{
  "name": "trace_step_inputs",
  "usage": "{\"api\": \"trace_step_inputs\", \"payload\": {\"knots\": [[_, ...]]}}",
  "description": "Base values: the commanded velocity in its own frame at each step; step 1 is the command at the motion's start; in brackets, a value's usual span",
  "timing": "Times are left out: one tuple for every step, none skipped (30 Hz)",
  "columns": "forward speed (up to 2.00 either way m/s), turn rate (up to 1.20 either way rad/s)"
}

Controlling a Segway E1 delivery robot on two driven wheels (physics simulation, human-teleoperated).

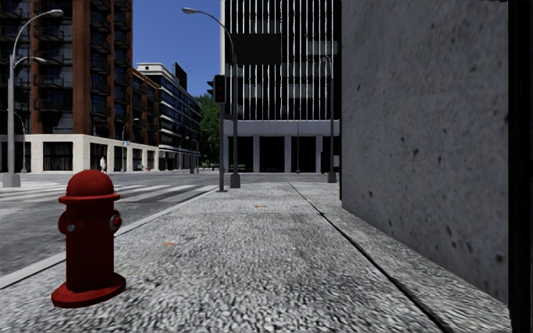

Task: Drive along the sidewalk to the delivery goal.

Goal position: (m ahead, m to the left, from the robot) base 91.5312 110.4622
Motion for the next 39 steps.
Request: {"api": "trace_step_inputs", "payload": {"knots": [[1.95,0.0],[1.95,0.0],[1.95,0.0],[1.95,0.0],[1.95,0.0],[1.95,0.0],[1.95,0.0],[1.95,0.0],[1.95,0.0],[1.95,0.0],[1.95,0.0],[1.95,0.0],[1.95,0.0],[1.95,0.0],[1.95,0.0],[1.95,0.0],[1.95,0.0],[1.95,0.0],[1.95,0.0],[1.95,0.0],[1.95,0.0],[1.95,0.0],[1.95,0.0],[1.95,0.0],[1.95,0.0],[1.95,0.0],[1.95,0.0],[1.95,0.0],[1.95,0.0],[1.95,0.0],[1.95,0.0],[1.95,0.0],[1.95,0.0],[1.95,0.0],[1.95,0.0],[1.95,0.0],[1.95,0.0],[1.95,0.0],[1.95,0.0]]}}
